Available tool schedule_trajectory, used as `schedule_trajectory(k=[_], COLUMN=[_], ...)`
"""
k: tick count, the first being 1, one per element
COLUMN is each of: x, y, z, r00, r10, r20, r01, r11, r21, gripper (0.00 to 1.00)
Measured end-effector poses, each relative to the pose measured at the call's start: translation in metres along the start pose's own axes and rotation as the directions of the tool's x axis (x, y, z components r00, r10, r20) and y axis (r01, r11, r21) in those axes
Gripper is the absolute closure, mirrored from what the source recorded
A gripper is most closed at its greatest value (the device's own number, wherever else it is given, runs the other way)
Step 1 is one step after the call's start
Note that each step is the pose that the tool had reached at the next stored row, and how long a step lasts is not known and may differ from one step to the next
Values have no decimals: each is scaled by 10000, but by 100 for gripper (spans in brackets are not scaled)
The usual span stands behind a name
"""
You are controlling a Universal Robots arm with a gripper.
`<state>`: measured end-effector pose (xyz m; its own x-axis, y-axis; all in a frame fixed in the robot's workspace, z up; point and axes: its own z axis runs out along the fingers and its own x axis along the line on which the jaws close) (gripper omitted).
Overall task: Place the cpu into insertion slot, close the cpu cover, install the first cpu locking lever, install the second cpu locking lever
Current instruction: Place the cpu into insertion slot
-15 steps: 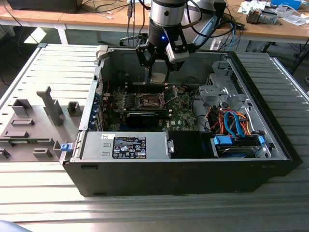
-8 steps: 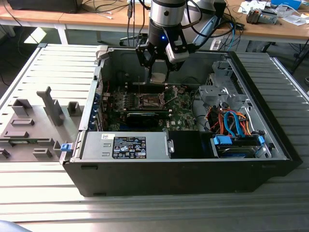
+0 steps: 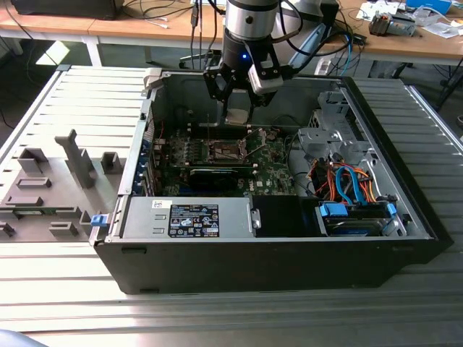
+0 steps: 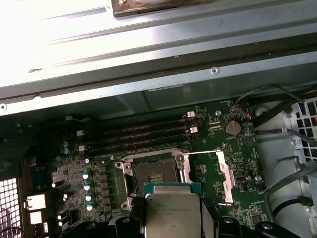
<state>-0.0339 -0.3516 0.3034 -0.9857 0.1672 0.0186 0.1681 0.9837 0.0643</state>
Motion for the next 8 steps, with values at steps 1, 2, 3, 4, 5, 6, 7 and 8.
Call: schedule_trajectory(k=[1,2,3,4,5,6,7,8], x=[0,0,0,0,0,0,0,0], y=[0,0,0,0,0,0,0,0], z=[0,0,0,0,0,0,0,0], r00=[10000,10000,10000,10000,10000,10000,10000,10000], r10=[2,11,24,34,44,53,58,63], r20=[0,1,1,2,3,4,4,4], r01=[-2,-11,-24,-34,-44,-53,-58,-63], r11=[10000,10000,10000,10000,10000,10000,10000,10000], r21=[0,0,0,-1,-2,-2,-1,-1], gripper=[46,46,46,46,46,46,46,46])
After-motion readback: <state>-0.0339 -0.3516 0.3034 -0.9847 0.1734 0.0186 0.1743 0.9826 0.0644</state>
